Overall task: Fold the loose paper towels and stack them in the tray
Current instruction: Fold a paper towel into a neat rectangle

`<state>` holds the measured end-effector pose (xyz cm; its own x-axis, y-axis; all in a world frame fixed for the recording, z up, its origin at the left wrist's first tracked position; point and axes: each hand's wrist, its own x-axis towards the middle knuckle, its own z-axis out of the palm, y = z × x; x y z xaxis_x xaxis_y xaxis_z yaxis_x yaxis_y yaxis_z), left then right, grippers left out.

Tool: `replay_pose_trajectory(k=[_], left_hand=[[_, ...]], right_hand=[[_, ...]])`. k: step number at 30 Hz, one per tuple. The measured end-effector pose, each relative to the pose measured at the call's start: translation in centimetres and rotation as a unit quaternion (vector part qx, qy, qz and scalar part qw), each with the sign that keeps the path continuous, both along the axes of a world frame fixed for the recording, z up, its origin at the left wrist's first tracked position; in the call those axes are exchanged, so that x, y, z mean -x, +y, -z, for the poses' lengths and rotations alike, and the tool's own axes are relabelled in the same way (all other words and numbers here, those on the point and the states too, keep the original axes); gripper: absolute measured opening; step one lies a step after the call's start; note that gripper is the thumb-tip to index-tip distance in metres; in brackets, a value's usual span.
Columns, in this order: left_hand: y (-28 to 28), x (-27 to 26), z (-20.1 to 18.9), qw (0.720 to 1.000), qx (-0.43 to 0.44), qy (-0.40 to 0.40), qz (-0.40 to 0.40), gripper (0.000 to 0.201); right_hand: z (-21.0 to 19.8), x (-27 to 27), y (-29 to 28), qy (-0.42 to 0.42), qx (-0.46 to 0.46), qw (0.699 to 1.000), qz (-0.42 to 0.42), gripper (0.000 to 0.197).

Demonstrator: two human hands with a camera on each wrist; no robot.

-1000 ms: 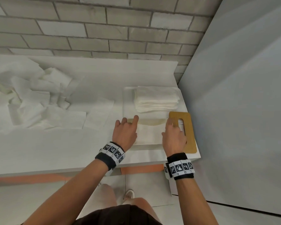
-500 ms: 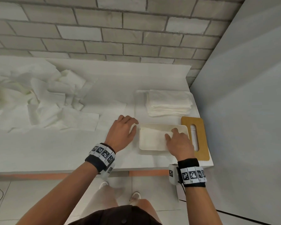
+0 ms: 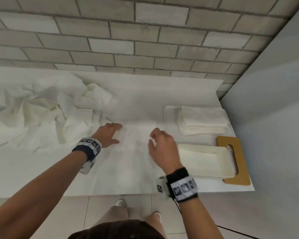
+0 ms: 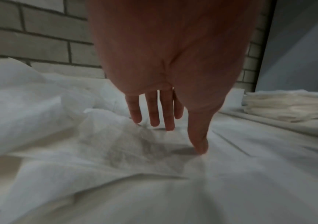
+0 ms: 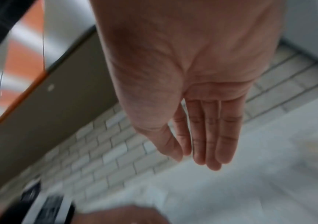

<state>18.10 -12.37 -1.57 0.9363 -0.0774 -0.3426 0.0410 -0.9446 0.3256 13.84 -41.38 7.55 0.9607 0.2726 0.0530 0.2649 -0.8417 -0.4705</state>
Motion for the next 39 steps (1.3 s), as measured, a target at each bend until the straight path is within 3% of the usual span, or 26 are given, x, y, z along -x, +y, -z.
replay_pose_trajectory(k=[2,5,8,11,13,15,18,22,27,29,31,36,37,39], left_hand=[[0.1,-0.6,0.7,1.0,-0.017,0.008,0.016,0.069],[0.6,-1.1,1.1,0.999,-0.015,-0.026,0.043,0.043],[1.9,-0.9,1.3,0.995,0.058,-0.059,0.046,0.027],[3.1,-0.6,0.4,0.987,0.132,-0.083,0.033,0.035],[3.6,-0.8,-1.1,0.976,0.198,-0.091,-0.004,0.026],[4.0,-1.1,-2.8,0.961,0.243,-0.122,-0.043,0.022],[4.1,-1.5,-5.5,0.943,0.263,-0.19,-0.069,0.024],[2.0,-1.4,-8.9,0.901,0.363,-0.218,-0.098,0.051],[-3.0,-0.9,-10.9,0.892,0.398,-0.212,-0.033,0.018],[-5.2,-0.2,-11.3,0.885,0.426,-0.188,-0.016,0.02],[-7.5,0.9,-12.2,0.864,0.48,-0.154,-0.007,0.021],[-12.5,4.1,-14.3,0.78,0.619,-0.064,-0.067,0.037],[-13.3,4.5,-14.6,0.771,0.63,-0.062,-0.072,0.04],[-15.1,4.9,-14.7,0.785,0.608,-0.095,-0.066,0.034]], right_hand=[[3.6,-0.8,3.7,0.048,0.064,0.996,-0.038,0.025],[8.5,-1.3,6.2,0.069,0.15,0.984,-0.064,0.039],[10.8,-0.9,6.3,0.048,0.178,0.982,-0.049,0.028],[11.3,-0.9,5.6,0.053,0.16,0.985,-0.032,0.022],[10.4,-1.1,4.8,0.062,0.099,0.993,-0.01,0.015],[7.9,-1.1,4.0,0.106,-0.03,0.994,0.017,0.006],[3.3,-0.5,3.0,0.134,-0.187,0.973,0.012,0.018],[-2.8,0.2,1.9,0.111,-0.234,0.965,-0.033,0.017],[-8.7,1.5,1.0,0.139,-0.26,0.952,-0.08,0.023],[-9.5,1.8,0.4,0.142,-0.287,0.944,-0.084,0.032],[-9.3,1.7,-0.6,0.122,-0.353,0.927,-0.035,0.033],[-7.4,1.9,-3.4,0.01,-0.44,0.886,0.147,0.025],[-7.2,2.1,-4.1,-0.001,-0.445,0.881,0.162,0.028],[-6.9,2.3,-5.3,-0.009,-0.442,0.88,0.174,0.034]])
